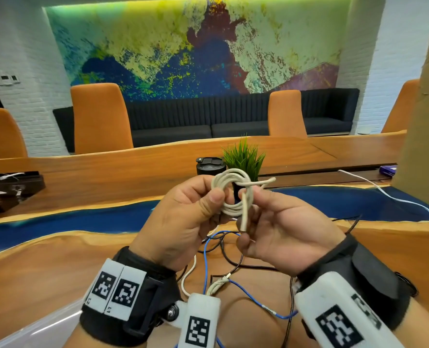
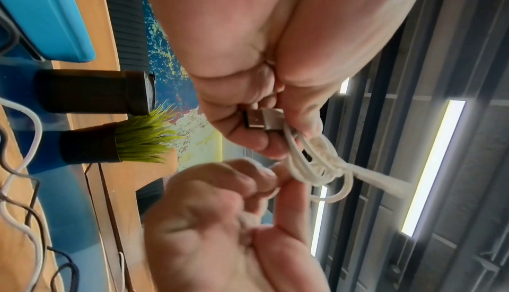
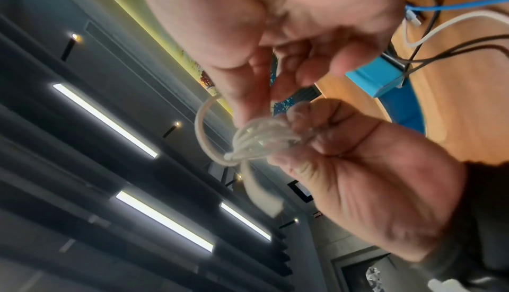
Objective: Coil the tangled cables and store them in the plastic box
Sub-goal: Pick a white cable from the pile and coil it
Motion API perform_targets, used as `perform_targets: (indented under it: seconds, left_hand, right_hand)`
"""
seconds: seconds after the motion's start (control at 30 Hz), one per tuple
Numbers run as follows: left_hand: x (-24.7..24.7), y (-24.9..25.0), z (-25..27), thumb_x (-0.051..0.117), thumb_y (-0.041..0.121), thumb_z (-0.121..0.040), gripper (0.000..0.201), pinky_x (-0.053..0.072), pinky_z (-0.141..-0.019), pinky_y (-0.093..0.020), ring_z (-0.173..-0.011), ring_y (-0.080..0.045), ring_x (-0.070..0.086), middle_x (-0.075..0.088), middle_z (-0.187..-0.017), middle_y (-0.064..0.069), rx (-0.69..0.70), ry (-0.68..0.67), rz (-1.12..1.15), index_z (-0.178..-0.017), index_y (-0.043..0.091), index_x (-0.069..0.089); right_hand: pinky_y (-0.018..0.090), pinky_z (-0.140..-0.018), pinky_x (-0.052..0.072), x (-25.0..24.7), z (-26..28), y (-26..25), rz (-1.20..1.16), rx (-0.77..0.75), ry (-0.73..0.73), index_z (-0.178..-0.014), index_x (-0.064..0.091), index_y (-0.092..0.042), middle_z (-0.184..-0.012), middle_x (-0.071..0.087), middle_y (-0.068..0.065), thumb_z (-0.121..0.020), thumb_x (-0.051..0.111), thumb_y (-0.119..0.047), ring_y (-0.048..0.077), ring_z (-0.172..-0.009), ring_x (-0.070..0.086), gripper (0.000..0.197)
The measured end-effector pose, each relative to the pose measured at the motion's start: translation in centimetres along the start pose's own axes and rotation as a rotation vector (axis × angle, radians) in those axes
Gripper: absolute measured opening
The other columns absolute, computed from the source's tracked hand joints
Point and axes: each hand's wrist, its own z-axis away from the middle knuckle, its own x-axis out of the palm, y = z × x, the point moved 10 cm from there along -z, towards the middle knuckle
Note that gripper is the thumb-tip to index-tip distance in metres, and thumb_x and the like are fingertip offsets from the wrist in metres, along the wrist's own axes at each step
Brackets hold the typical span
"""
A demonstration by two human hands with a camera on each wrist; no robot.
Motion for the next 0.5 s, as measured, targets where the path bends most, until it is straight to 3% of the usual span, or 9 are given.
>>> perform_targets:
  seconds: [0.1,0.17,0.23,0.3,0.37,0.43,0.5]
  left_hand:
    - [-0.5,0.6,-0.1,0.057,0.012,-0.087,0.017,0.056,-0.069,-0.026,-0.078,-0.02,0.07,0.072,-0.086,-0.012,0.056,0.064,-0.039,-0.095,-0.001,0.063]
    - [-0.3,1.0,-0.1,0.055,0.013,-0.088,0.016,0.055,-0.073,-0.032,-0.08,-0.023,0.067,0.07,-0.088,-0.014,0.096,0.076,-0.138,-0.096,0.002,0.065]
    - [0.2,1.3,0.0,0.054,0.014,-0.09,0.013,0.053,-0.07,-0.035,-0.072,-0.019,0.063,0.068,-0.083,-0.007,0.127,0.082,-0.219,-0.093,0.009,0.065]
    - [0.5,1.5,0.2,0.052,0.014,-0.091,0.013,0.052,-0.059,-0.03,-0.061,-0.013,0.059,0.067,-0.077,-0.002,0.145,0.101,-0.27,-0.094,0.009,0.063]
    - [0.3,1.8,0.3,0.052,0.018,-0.092,0.015,0.053,-0.063,-0.03,-0.067,-0.014,0.063,0.07,-0.08,-0.002,0.188,0.14,-0.383,-0.096,0.012,0.065]
    - [0.1,2.1,0.4,0.052,0.023,-0.092,0.016,0.054,-0.07,-0.033,-0.076,-0.017,0.066,0.072,-0.086,-0.007,0.209,0.173,-0.446,-0.094,0.019,0.068]
    - [0.1,2.3,0.4,0.053,0.023,-0.092,0.016,0.056,-0.071,-0.035,-0.077,-0.019,0.066,0.071,-0.087,-0.011,0.22,0.188,-0.451,-0.091,0.018,0.067]
  right_hand:
    - [0.025,-0.056,0.036,1.5,-0.3,0.8,0.012,0.008,-0.229,-0.108,0.063,-0.016,-0.075,0.05,-0.003,-0.072,0.08,-0.033,0.01,-0.059,0.042,0.043]
    - [0.025,-0.055,0.036,2.6,0.1,1.2,0.003,0.033,-0.375,-0.104,0.064,-0.016,-0.074,0.049,-0.003,-0.074,0.08,-0.039,0.01,-0.057,0.041,0.041]
    - [0.026,-0.058,0.04,3.5,0.7,1.4,0.041,0.051,-0.49,-0.095,0.067,-0.018,-0.076,0.05,-0.001,-0.08,0.073,-0.047,0.011,-0.058,0.047,0.033]
    - [0.032,-0.064,0.053,3.8,1.0,1.3,0.058,0.046,-0.515,-0.091,0.069,-0.016,-0.082,0.06,0.004,-0.08,0.074,-0.044,0.015,-0.063,0.061,0.03]
    - [0.037,-0.068,0.06,3.6,1.0,1.1,0.009,0.06,-0.486,-0.096,0.073,-0.011,-0.09,0.071,0.011,-0.075,0.081,-0.035,0.02,-0.071,0.072,0.033]
    - [0.035,-0.065,0.061,3.2,0.8,1.0,-0.04,0.062,-0.457,-0.099,0.075,-0.006,-0.095,0.073,0.016,-0.067,0.087,-0.03,0.022,-0.073,0.074,0.041]
    - [0.028,-0.057,0.057,3.4,0.9,1.1,-0.064,0.052,-0.464,-0.093,0.076,-0.008,-0.095,0.074,0.014,-0.066,0.086,-0.03,0.017,-0.065,0.072,0.036]
